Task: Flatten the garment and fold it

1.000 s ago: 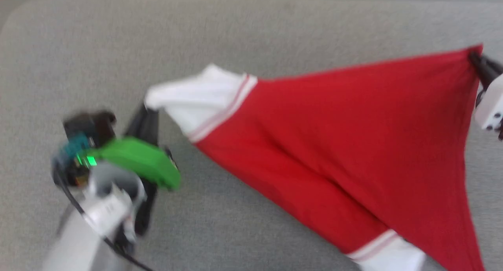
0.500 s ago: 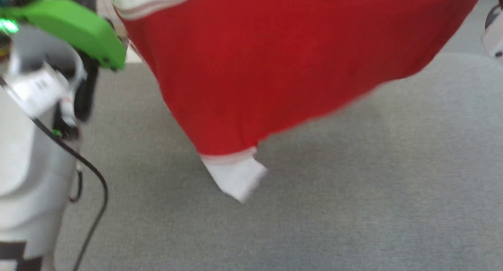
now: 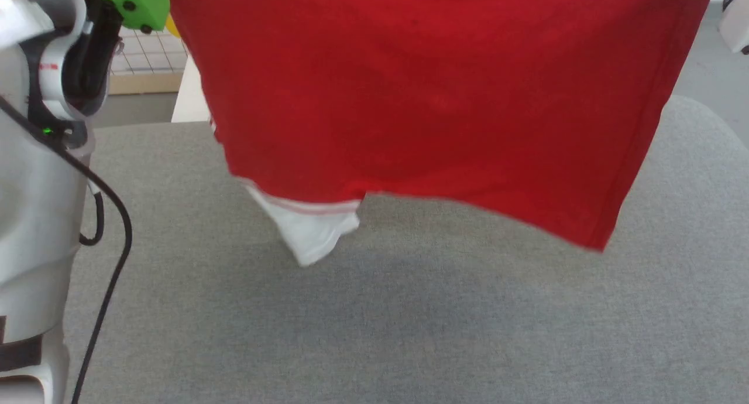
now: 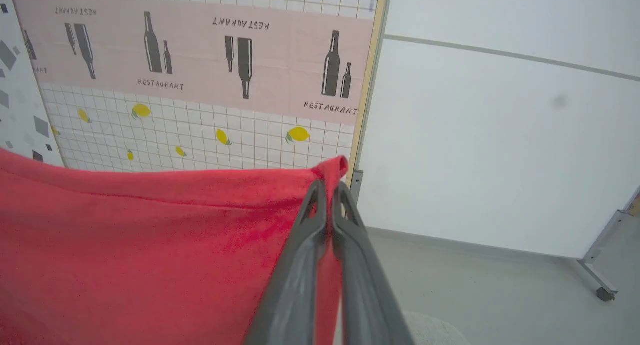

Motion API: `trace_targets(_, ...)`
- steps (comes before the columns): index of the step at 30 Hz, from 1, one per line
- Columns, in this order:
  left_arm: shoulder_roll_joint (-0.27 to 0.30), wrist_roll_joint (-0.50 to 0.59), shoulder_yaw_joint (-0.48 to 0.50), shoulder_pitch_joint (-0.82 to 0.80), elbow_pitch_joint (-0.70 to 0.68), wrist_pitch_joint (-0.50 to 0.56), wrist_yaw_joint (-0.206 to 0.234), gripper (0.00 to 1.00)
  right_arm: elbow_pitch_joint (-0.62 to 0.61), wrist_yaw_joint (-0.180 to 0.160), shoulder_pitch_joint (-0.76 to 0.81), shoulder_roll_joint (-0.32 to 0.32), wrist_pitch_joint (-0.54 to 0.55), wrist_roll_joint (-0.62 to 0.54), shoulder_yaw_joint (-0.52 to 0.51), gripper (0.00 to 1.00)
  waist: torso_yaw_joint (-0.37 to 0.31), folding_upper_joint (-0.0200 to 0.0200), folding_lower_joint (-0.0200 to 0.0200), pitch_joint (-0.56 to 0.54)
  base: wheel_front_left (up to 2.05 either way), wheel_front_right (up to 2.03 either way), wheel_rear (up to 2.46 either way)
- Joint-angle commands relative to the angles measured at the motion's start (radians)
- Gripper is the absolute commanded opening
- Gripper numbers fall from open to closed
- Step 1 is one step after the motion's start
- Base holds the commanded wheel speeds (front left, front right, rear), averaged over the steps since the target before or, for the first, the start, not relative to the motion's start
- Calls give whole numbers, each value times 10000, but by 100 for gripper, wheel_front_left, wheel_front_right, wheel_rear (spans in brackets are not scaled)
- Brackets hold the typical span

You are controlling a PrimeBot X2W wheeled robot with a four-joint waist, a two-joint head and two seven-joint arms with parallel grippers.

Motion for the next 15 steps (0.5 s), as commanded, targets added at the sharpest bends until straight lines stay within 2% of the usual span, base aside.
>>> trace_targets(1, 100, 4, 4, -229, -51, 220, 103, 0, -102, -13, -168, -33, 184, 97, 80, 0, -77, 0, 0, 212, 0, 0, 0)
trace_targets(4, 296, 164, -61, -404, -41, 590, 218, 0, -145, -13, -287, -5, 480, 97, 179, 0, -214, 0, 0, 588, 0, 0, 0)
trace_targets(8, 255, 462, -86, -1079, 305, 571, 430, 0, 68, -13, -762, 16, 597, -75, 224, 0, -333, 0, 0, 1476, 0, 0, 0)
trace_targets(12, 134, 1145, -271, -2320, 1109, -31, 522, 0, 584, -13, -1686, -8, 294, -346, 345, 0, -390, 0, 0, 2545, 0, 0, 0)
trace_targets(15, -138, 1682, -323, -3479, 1839, -810, 755, 0, 1141, -13, -2674, -4, -247, -612, 465, 0, -395, 0, 0, 3318, 0, 0, 0)
